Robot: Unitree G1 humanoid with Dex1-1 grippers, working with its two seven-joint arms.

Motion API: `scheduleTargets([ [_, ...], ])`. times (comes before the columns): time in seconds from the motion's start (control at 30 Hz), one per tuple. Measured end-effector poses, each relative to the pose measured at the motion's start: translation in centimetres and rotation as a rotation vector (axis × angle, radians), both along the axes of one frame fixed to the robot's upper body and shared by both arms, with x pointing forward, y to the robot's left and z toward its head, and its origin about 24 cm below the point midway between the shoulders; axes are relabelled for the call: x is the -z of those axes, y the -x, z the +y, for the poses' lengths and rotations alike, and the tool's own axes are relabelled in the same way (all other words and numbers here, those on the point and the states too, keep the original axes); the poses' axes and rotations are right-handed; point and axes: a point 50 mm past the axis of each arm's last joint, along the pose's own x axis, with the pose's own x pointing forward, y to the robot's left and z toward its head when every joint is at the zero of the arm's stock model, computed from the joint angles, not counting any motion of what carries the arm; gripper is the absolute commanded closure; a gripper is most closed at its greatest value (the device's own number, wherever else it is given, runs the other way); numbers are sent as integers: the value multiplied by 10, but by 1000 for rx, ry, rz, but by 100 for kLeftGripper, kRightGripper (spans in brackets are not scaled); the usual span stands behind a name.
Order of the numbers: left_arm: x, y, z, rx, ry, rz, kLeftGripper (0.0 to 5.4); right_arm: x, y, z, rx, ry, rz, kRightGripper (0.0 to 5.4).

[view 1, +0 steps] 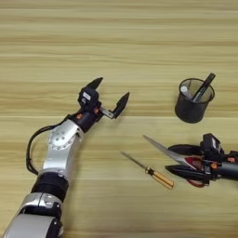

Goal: Move the objects on the table

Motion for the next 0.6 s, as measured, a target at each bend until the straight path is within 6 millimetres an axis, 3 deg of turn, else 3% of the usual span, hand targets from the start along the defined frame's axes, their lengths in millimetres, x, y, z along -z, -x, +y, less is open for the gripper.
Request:
scheduleTargets([
  [0.6,0,0,0,-1,0,0,0,-46,-11,-6,79,-124,-153,6],
])
